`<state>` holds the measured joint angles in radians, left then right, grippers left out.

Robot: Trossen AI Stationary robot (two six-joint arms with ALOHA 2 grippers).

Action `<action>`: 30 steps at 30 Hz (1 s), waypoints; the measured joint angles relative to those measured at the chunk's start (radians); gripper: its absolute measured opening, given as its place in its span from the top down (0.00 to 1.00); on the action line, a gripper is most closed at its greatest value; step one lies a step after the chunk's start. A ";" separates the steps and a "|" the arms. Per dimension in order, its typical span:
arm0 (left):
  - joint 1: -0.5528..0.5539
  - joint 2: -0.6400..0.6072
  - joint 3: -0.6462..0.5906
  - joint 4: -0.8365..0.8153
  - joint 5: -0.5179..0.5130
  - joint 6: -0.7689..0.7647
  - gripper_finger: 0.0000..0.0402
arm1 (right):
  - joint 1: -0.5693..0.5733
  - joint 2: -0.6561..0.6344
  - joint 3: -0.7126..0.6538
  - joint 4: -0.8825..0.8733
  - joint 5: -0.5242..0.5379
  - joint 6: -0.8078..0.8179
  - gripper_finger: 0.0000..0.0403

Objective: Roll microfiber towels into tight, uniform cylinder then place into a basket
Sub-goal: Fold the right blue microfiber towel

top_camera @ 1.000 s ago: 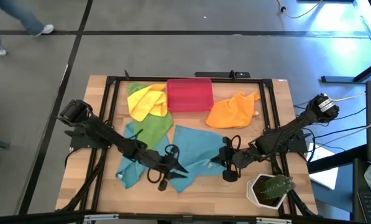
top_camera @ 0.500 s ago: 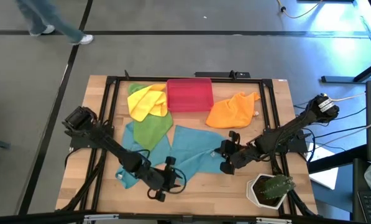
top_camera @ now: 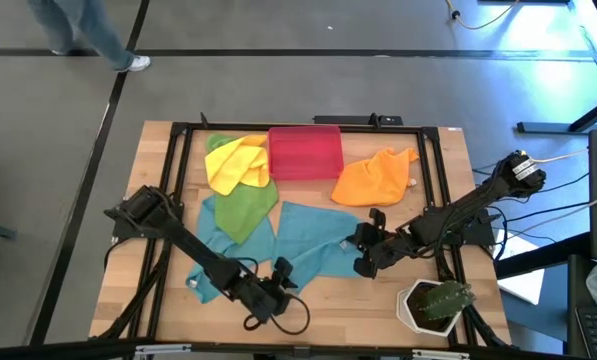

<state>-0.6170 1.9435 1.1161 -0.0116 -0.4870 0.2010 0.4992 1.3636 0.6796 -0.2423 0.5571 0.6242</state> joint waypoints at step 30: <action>0.082 0.004 0.001 -0.096 -0.019 0.125 0.77 | 0.000 0.000 0.000 -0.041 0.000 0.023 0.98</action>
<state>-0.5346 1.9476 1.1172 -0.1074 -0.5060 0.3256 0.4992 1.3636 0.6796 -0.2835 0.5571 0.6472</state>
